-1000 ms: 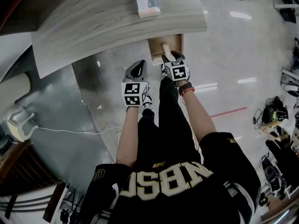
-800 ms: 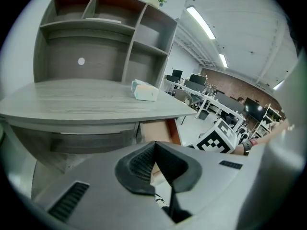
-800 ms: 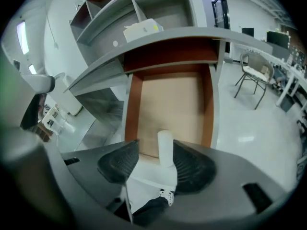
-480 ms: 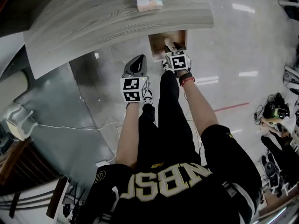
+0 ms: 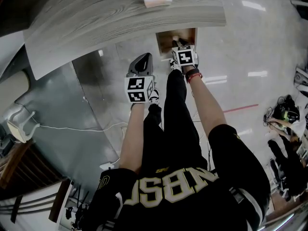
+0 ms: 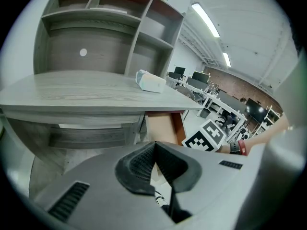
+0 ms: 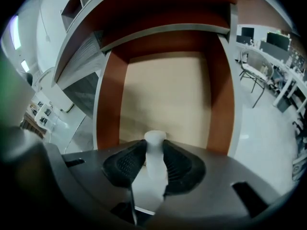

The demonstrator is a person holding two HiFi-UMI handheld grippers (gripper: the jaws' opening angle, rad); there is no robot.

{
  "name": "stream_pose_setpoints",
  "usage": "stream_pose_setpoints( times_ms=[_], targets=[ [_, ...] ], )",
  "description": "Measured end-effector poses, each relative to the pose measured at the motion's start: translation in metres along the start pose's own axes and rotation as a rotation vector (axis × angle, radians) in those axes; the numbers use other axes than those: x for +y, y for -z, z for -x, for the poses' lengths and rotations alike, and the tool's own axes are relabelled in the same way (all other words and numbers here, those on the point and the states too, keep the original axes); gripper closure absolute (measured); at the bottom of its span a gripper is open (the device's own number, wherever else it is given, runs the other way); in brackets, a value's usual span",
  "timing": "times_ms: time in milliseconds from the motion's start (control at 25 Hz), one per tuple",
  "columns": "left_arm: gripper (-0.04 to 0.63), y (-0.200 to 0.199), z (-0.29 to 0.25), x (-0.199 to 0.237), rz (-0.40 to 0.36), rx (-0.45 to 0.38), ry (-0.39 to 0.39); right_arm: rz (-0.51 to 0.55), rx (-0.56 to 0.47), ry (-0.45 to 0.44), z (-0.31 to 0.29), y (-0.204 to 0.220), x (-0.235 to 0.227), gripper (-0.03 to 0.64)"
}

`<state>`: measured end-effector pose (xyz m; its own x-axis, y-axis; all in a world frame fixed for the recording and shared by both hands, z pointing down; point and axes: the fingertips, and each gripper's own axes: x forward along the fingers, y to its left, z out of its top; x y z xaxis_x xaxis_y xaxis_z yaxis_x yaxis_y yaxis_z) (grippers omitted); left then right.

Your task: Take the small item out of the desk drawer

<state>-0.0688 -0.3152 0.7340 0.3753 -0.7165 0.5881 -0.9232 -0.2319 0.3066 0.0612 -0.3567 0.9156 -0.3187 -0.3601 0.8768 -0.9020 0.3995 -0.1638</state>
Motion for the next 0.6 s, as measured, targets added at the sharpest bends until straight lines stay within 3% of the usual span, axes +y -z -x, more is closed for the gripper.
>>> stream_pose_setpoints(
  times_ms=[600],
  targets=[
    [0.583, -0.006, 0.015, -0.005, -0.032, -0.010, 0.016, 0.000, -0.017, 0.019, 0.021, -0.005, 0.001, 0.503]
  ],
)
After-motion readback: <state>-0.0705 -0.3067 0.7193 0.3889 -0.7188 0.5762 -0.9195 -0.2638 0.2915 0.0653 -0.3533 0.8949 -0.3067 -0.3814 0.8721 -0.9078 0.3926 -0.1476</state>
